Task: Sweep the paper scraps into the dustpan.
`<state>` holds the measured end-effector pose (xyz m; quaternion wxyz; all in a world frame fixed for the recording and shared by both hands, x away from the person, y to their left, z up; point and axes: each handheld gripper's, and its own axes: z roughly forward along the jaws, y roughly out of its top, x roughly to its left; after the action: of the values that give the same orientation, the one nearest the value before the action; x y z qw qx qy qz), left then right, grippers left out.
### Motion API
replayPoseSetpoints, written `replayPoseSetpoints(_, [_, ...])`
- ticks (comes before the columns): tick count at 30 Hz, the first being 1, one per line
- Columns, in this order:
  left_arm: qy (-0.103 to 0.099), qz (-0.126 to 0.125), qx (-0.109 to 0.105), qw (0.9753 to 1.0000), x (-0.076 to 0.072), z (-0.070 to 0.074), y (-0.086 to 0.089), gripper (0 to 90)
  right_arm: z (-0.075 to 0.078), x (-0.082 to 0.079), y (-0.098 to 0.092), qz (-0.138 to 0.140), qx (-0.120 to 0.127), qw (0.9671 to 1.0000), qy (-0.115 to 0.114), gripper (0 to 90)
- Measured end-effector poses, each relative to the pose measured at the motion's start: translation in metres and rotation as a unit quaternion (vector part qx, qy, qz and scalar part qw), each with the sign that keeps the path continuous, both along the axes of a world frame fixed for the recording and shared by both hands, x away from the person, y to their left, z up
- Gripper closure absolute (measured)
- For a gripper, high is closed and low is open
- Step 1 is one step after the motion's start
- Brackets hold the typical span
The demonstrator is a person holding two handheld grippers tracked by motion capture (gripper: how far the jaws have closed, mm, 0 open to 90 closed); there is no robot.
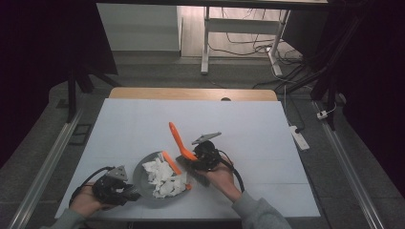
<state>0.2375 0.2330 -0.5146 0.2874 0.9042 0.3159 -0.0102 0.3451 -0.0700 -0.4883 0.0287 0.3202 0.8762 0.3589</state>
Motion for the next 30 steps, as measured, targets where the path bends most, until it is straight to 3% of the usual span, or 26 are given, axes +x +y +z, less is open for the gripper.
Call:
replayPoseSetpoints(10, [0.002, -0.004, 0.005, 1.0000, 0.001, -0.001, -0.003, 61.0, 0.001, -0.006, 0.033, 0.028, 0.013, 0.9995, 0.004, 70.1])
replayPoseSetpoints(14, [0.003, -0.001, 0.002, 1.0000, 0.001, -0.002, -0.003, 61.0, 0.007, -0.012, 0.047, 0.050, 0.040, 0.9978, 0.014, 70.1])
replayPoseSetpoints(16, [0.003, 0.001, 0.000, 1.0000, 0.001, -0.002, -0.003, 61.0, 0.012, -0.014, 0.049, 0.054, 0.050, 0.9973, 0.008, 70.1])
replayPoseSetpoints(19, [0.004, 0.000, 0.001, 1.0000, 0.001, -0.003, -0.003, 61.0, 0.020, -0.011, 0.041, 0.044, 0.063, 0.9970, -0.003, 70.1])
replayPoseSetpoints(24, [0.005, 0.000, 0.001, 1.0000, 0.001, -0.003, -0.003, 61.0, 0.029, 0.001, 0.017, 0.013, 0.062, 0.9978, -0.018, 70.1])
replayPoseSetpoints(30, [0.005, 0.000, 0.004, 1.0000, 0.002, -0.004, -0.003, 61.0, 0.025, 0.012, -0.002, -0.008, 0.055, 0.9984, -0.011, 70.1])
